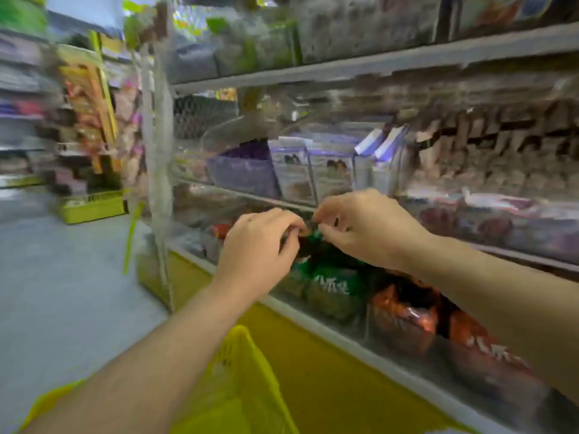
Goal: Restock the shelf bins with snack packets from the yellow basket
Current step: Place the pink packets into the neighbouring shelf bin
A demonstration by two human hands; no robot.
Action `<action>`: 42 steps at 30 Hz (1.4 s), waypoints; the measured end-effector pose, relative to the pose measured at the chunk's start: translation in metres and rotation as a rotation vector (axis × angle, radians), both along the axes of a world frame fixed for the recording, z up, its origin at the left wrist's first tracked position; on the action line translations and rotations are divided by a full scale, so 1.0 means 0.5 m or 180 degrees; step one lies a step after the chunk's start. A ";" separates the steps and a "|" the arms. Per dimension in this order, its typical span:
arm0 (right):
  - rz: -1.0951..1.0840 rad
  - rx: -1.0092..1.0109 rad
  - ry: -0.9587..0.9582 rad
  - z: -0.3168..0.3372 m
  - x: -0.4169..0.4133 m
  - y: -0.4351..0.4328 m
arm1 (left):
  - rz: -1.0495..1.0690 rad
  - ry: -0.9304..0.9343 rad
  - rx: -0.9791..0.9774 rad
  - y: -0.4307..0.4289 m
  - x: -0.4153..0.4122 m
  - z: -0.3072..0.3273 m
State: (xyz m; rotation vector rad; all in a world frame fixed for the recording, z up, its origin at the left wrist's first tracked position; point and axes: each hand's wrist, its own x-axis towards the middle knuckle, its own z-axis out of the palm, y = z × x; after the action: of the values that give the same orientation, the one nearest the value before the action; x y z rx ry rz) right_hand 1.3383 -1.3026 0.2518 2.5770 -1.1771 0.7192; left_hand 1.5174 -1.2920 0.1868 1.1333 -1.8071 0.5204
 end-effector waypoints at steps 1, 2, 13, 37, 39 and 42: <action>0.0136 0.0138 0.0106 -0.043 0.040 -0.004 | 0.0096 0.0061 0.0175 0.014 0.038 -0.039; 0.0229 0.0256 0.0208 -0.088 0.078 -0.008 | 0.0201 0.0136 0.0358 0.026 0.075 -0.079; 0.0870 0.1893 0.1462 -0.553 0.415 -0.076 | 0.1525 0.0727 0.3044 0.106 0.417 -0.481; 0.0990 0.4129 0.3164 -1.058 0.602 0.005 | 0.0406 -0.2539 0.6965 0.162 0.549 -0.738; 0.0873 0.4322 0.3011 -1.067 0.592 0.014 | 0.0469 -0.2684 0.6815 0.175 0.547 -0.749; 0.0791 0.4636 0.2700 -1.075 0.583 0.029 | 0.0474 -0.2733 0.6684 0.187 0.544 -0.766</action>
State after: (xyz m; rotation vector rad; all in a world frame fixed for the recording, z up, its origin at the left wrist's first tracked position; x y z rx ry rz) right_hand 1.6298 -1.2880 -0.2859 3.2823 -1.1906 -1.7308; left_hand 1.7894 -1.1983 -0.1964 2.5121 -2.8230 -1.5671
